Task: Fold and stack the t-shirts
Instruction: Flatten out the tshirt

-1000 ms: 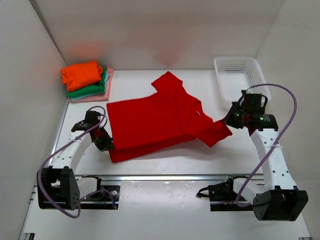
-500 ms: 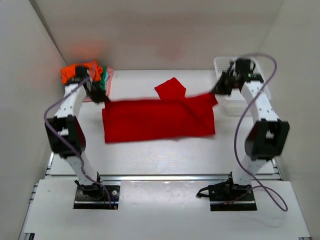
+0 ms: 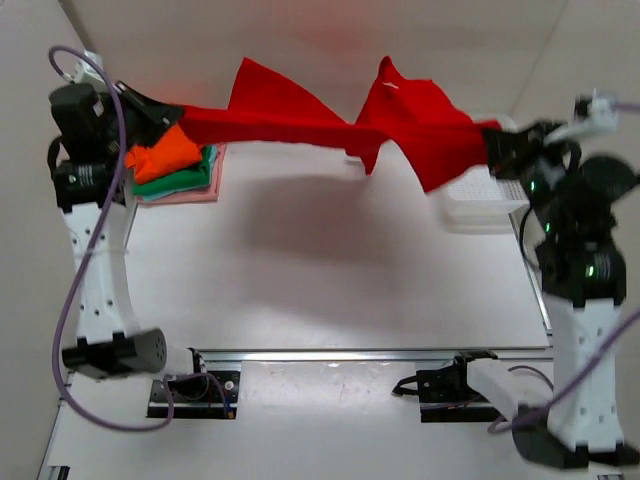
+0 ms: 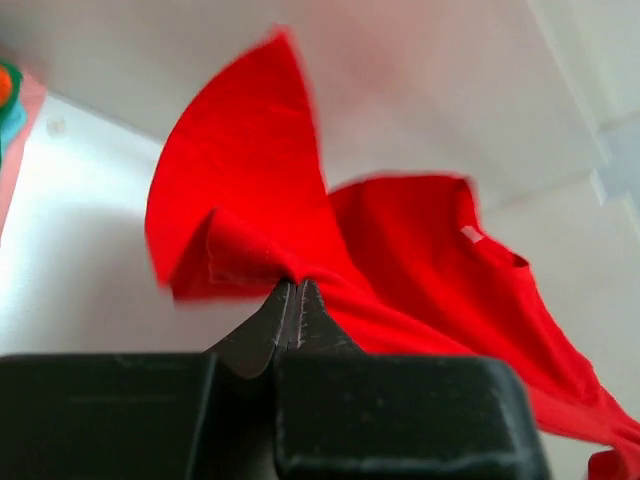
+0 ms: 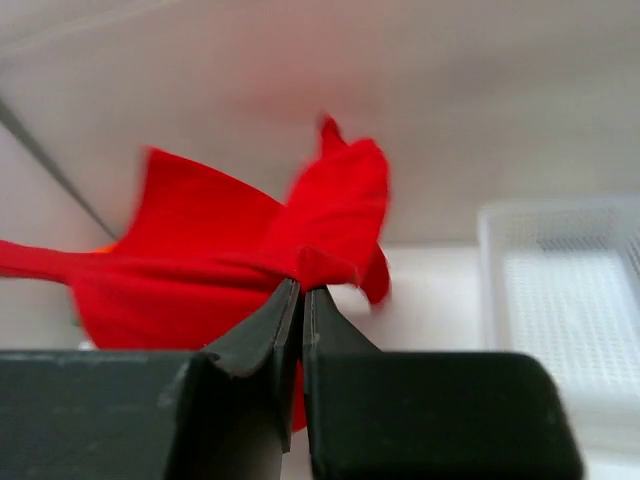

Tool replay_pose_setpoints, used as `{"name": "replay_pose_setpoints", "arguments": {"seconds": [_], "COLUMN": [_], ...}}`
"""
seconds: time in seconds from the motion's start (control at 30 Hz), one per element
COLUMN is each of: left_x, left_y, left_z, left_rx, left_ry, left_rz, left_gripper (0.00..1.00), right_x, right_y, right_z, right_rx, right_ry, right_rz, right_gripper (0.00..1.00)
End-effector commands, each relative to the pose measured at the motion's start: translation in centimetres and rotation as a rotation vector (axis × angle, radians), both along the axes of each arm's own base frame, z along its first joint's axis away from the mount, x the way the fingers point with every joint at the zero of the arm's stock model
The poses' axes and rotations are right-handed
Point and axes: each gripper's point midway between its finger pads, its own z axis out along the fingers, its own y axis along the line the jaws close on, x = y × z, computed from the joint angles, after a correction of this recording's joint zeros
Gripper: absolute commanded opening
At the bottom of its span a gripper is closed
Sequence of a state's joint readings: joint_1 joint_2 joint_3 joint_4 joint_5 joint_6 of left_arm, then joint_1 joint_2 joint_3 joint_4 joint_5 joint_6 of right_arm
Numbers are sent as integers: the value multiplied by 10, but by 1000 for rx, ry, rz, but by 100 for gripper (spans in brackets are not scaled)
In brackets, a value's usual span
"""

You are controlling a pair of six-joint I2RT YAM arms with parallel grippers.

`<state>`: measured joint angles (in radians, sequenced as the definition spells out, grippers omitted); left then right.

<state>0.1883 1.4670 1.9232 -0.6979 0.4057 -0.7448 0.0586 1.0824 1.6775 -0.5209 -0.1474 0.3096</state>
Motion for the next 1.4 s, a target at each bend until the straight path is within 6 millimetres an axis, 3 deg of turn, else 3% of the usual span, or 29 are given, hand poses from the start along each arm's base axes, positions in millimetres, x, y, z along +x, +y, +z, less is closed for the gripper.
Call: {"name": "replay_pose_setpoints", "arguments": {"seconds": [0.0, 0.03, 0.07, 0.1, 0.17, 0.2, 0.27, 0.33, 0.47, 0.5, 0.57, 0.6, 0.63, 0.67, 0.7, 0.73, 0.77, 0.83, 0.9, 0.97, 1.03, 1.13, 1.23, 1.37], "left_x": [-1, -11, -22, -33, -65, -83, -101, -110, -88, -81, -61, -48, -33, -20, -9, 7, 17, 30, 38, 33, 19, -12, -36, -76], "left_y": [11, 9, 9, 10, -2, -9, -15, -16, -20, -25, -26, -25, -26, -26, -25, -31, -34, -33, -38, -44, -49, -46, -50, -43], "left_z": [-111, -140, -179, -184, -242, -258, -271, -273, -244, -228, -217, -197, -176, -174, -143, -117, -109, -50, -19, 17, 58, 95, 112, 135], "left_rx": [83, 95, 99, 108, 129, 152, 179, 170, 142, 119, 104, 103, 111, 121, 148, 172, 199, 240, 278, 308, 330, 332, 343, 360], "left_ry": [281, 343, 436, 436, 562, 598, 617, 622, 554, 509, 466, 404, 351, 350, 271, 210, 189, 40, -56, -150, -249, -348, -400, -465], "left_rz": [75, 81, 89, 98, 85, 74, 64, 76, 63, 50, 51, 58, 59, 55, 53, 55, 44, 71, 51, 44, 48, 57, 52, 92], "left_gripper": [0, 0, 0, 0, 0, 0, 0, 0, 0, 0, 0, 0, 0, 0, 0, 0, 0, 0, 0, 0, 0, 0, 0, 0], "right_x": [13, -5, -15, -20, -39, -48, -58, -61, -39, -26, -2, 13, 35, 46, 62, 83, 89, 108, 113, 108, 89, 61, 25, -19], "right_y": [-34, -35, -34, -33, -23, -14, 2, 10, 39, 45, 55, 61, 62, 62, 75, 70, 72, 83, 91, 103, 114, 102, 80, 59], "right_z": [-132, -131, -158, -191, -217, -231, -237, -231, -215, -216, -220, -219, -210, -205, -189, -171, -153, -116, -87, -67, -33, 16, 59, 88], "right_rx": [-11, 22, 41, 36, 68, 76, 72, 50, -64, -102, -154, -203, -258, -309, -388, -498, -540, -636, -626, -673, -749, -742, -723, -700], "right_ry": [225, 191, 239, 322, 412, 467, 500, 479, 430, 431, 442, 442, 417, 395, 335, 276, 224, 113, 19, -75, -208, -336, -456, -541], "right_rz": [-185, -194, -196, -200, -164, -120, -55, -32, 109, 131, 162, 181, 158, 135, 172, 114, 85, 63, 73, 85, 65, -9, -85, -122], "right_gripper": [0, 0, 1, 0, 0, 0, 0, 0, 0, 0, 0, 0, 0, 0, 0, 0, 0, 1, 0, 0, 0, 0, 0, 0]}}
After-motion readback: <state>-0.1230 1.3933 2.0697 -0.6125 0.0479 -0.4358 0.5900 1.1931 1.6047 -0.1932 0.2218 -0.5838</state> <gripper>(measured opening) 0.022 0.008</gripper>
